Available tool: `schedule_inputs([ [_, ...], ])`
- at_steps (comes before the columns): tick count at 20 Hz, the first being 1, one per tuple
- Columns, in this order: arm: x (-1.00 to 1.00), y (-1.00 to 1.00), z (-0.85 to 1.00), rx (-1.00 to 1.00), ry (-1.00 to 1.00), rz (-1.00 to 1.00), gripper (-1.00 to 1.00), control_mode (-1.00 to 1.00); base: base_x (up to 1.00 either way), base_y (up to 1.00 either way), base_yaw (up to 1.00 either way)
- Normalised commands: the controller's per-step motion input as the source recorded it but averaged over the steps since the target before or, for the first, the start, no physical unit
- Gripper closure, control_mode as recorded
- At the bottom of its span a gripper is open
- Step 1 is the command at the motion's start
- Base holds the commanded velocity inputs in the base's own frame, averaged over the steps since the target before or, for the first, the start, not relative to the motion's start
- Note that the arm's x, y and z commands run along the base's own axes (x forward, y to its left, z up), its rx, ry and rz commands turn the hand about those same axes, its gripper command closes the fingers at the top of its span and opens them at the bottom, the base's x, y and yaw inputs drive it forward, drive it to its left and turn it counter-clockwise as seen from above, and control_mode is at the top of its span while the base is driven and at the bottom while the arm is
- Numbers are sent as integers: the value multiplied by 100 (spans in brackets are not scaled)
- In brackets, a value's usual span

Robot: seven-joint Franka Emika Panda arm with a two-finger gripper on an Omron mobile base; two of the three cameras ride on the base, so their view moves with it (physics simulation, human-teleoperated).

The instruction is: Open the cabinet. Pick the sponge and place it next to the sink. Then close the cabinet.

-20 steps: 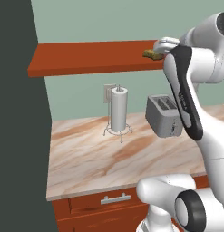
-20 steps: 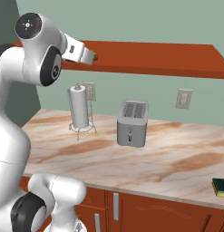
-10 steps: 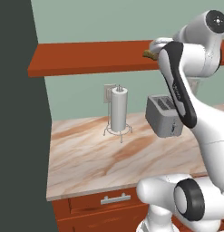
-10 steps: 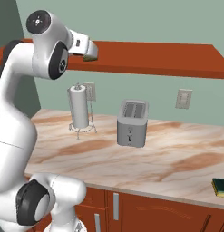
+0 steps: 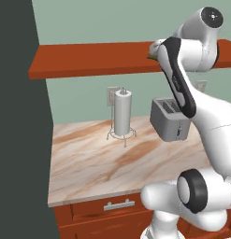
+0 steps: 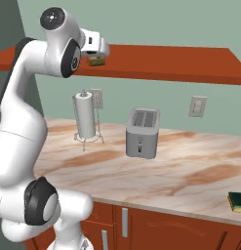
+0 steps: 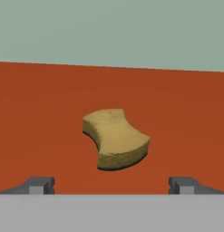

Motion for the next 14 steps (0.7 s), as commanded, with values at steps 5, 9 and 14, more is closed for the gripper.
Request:
schedule_inputs([
  [5,37,-1,-1,-1,14,12,-100,-100,0,0,0],
  [9,36,-3,0,0,14,12,-100,-100,0,0,0],
  [14,38,-3,0,0,12,9,-100,-100,0,0,0],
])
